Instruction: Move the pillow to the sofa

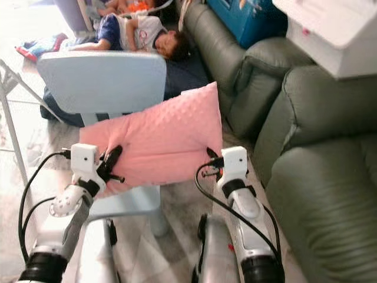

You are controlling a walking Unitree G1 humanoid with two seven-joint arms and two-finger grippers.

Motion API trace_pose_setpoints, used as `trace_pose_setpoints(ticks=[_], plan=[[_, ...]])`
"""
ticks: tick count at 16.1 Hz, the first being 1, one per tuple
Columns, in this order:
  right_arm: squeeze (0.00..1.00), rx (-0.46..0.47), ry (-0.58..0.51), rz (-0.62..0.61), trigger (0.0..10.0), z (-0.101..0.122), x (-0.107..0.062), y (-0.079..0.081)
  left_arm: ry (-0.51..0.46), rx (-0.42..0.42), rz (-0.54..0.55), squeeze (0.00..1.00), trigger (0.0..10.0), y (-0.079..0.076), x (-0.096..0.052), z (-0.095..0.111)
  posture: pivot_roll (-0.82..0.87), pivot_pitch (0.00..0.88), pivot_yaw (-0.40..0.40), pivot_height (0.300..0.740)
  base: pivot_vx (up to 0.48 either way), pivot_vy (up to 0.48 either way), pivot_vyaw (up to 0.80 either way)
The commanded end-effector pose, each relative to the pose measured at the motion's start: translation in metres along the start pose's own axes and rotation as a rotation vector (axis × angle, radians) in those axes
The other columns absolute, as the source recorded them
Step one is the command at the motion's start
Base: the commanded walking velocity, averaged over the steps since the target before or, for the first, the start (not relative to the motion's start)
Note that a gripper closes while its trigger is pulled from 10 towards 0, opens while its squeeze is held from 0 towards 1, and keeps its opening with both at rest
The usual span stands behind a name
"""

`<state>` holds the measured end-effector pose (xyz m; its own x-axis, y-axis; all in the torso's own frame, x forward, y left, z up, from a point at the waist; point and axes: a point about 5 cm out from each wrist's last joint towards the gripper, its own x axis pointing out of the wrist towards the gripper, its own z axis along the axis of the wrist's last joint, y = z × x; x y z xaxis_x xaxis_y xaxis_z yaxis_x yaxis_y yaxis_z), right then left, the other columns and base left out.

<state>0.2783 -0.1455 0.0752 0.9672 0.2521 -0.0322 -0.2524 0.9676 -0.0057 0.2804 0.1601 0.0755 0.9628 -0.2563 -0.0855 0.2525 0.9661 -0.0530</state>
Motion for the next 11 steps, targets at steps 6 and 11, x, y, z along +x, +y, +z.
trace_pose_setpoints(ticks=[6,11], plan=[[0.0,0.015,-0.039,-0.042,10.0,0.0124,0.0045,-0.0075,0.013,0.031,0.073,0.0,10.0,0.0056,0.006,0.0022,-0.01,0.0,-0.073,0.674,0.0,0.0,0.0],[0.0,0.013,-0.052,-0.054,10.0,0.0158,0.0045,-0.0106,0.004,0.036,0.066,0.0,10.0,0.0027,0.0088,0.0028,-0.02,0.0,-0.073,0.709,0.0,0.0,0.0]])
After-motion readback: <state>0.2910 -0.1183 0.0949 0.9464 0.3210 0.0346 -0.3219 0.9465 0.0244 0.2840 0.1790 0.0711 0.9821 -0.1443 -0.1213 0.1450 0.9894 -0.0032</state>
